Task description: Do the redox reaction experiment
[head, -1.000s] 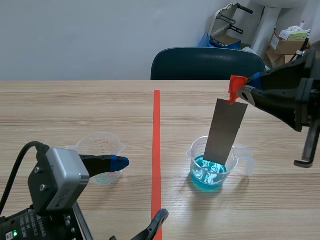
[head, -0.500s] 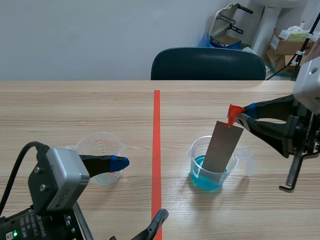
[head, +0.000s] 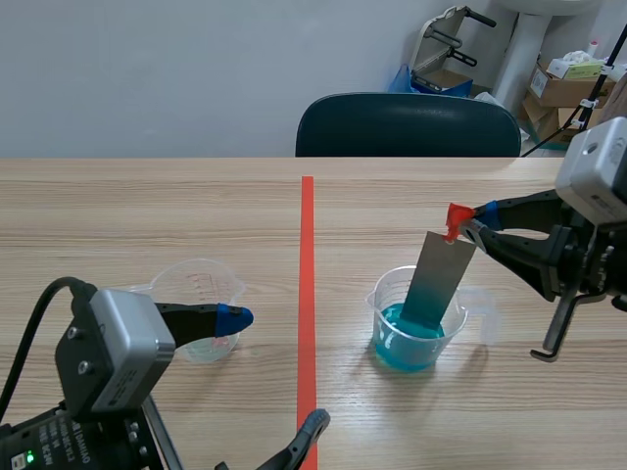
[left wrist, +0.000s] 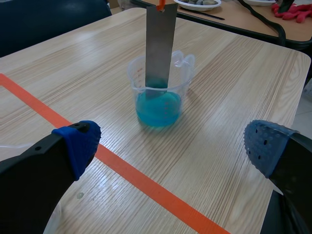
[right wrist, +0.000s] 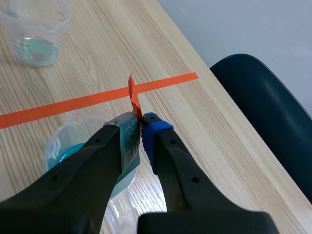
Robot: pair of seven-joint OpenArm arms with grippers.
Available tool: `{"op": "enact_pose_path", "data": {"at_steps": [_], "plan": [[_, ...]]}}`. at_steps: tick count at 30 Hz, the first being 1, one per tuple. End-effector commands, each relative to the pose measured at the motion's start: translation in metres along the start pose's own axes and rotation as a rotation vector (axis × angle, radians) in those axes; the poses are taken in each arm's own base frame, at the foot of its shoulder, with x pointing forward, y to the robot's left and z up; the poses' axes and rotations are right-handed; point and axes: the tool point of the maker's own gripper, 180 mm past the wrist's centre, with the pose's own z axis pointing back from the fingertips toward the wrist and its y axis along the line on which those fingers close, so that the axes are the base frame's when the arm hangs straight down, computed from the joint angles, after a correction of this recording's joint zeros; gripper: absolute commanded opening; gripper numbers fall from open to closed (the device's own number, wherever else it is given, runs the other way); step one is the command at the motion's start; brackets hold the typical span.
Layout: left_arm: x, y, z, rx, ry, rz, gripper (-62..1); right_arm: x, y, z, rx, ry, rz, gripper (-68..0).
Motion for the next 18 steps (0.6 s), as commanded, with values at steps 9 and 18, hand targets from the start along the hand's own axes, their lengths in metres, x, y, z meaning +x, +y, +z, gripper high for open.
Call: {"op": "enact_pose_path", "data": {"at_steps": [9,18], "plan": [[0.006,-0.002,-0.002,-0.002,-0.027,0.008,1.4,0.003,-0.001,-0.001,0.005,-0.025,0.006,-66.7],[0.007,-0.002,-0.003,-0.001,-0.029,0.009,1.4,-0.006,0.006,0.000,0.024,-0.015,-0.001,-66.7]]}}
